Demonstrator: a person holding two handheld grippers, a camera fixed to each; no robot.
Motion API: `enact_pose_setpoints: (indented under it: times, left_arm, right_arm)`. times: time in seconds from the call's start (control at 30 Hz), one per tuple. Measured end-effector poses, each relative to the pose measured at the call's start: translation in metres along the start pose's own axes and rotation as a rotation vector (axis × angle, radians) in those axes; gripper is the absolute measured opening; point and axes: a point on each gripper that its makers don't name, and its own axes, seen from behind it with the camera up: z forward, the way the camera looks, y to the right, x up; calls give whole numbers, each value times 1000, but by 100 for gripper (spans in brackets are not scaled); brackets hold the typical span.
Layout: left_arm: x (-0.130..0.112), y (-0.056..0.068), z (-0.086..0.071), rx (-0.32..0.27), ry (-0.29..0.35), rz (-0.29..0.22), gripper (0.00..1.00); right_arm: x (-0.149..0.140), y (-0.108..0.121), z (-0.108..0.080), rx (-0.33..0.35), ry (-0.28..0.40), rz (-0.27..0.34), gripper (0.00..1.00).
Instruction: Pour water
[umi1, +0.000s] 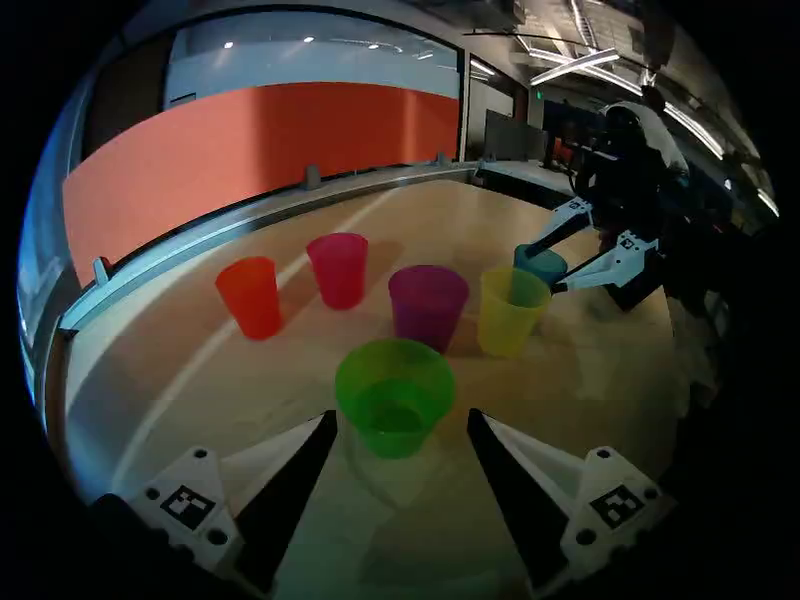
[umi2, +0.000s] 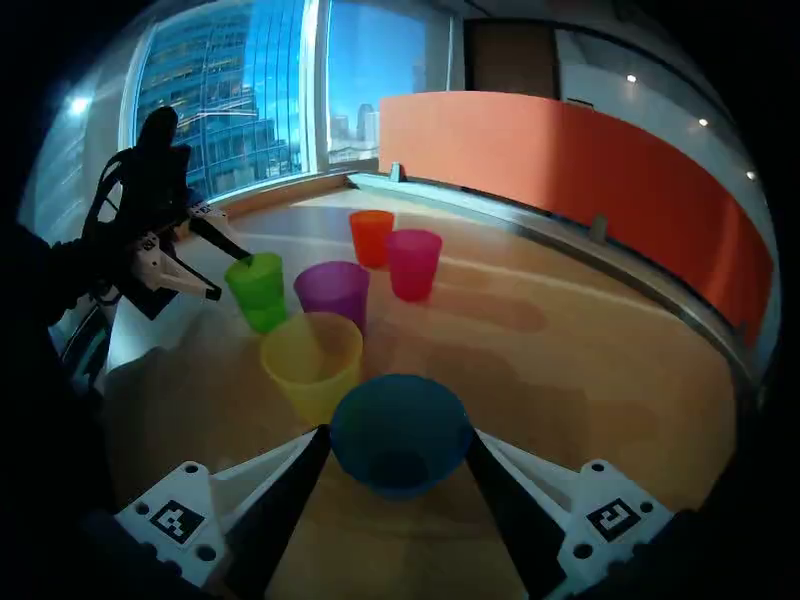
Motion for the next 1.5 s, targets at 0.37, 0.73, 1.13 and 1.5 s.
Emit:
enact_pose_setpoints:
  times: [0.37, 0.73, 1.13, 1.5]
  left_arm:
    - [1, 1, -14, 24, 31, -19, 97]
    - [12, -4, -36, 73, 98, -44, 97]
    - [22, -13, -52, 139, 179, -71, 97]
    - [44, -40, -77, 262, 330, -134, 97]
  right_arm:
    - [-3, 0, -23, -33, 29, 14, 100]
    - [0, 2, -51, -79, 71, 14, 100]
    - [10, 6, -66, -122, 139, 46, 100]
    - [42, 25, -87, -249, 268, 61, 100]
